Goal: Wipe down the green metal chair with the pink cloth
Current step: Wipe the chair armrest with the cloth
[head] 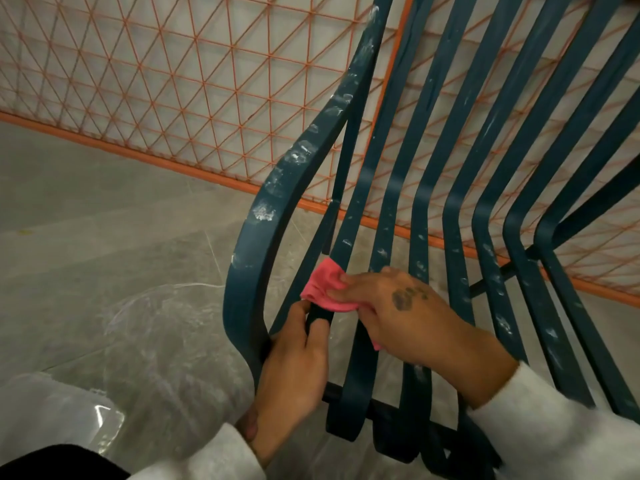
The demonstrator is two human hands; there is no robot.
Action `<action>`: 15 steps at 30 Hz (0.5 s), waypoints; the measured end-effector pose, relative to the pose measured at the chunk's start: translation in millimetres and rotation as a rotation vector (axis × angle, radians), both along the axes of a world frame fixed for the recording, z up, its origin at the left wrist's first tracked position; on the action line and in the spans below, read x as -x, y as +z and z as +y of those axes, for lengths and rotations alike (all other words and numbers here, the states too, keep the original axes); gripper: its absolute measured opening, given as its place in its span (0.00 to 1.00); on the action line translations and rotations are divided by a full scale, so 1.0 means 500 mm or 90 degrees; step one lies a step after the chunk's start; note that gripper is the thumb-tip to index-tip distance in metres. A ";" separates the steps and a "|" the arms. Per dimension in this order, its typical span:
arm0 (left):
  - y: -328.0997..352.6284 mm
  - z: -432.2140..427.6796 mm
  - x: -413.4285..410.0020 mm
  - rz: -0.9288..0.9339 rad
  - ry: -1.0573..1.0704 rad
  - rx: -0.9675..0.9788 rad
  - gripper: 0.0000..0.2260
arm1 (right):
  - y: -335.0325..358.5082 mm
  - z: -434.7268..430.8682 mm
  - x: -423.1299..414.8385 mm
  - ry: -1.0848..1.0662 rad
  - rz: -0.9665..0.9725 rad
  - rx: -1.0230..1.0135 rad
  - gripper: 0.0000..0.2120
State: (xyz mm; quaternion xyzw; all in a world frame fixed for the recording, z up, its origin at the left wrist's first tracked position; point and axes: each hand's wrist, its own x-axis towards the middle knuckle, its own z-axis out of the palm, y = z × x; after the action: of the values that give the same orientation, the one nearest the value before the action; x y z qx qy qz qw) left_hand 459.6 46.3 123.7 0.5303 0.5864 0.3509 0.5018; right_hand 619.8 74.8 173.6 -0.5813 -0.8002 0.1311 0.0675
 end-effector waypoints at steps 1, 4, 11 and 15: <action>0.000 -0.001 0.001 0.000 -0.003 -0.002 0.09 | 0.001 0.007 -0.001 -0.012 0.005 0.001 0.22; 0.000 0.004 0.003 -0.010 -0.014 0.007 0.08 | 0.007 0.038 0.001 -0.054 0.022 0.017 0.21; 0.001 0.017 0.003 -0.068 -0.031 0.076 0.09 | 0.000 0.005 0.012 -0.030 0.077 0.038 0.17; 0.013 0.013 0.002 -0.105 -0.038 0.097 0.10 | 0.004 -0.031 0.025 -0.004 -0.002 -0.007 0.22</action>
State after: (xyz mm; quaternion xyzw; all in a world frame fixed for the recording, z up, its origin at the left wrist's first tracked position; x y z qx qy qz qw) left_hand 458.7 52.9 130.0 0.4772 0.5523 0.3322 0.5974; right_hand 607.2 59.1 175.7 -0.5838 -0.7991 0.1254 0.0700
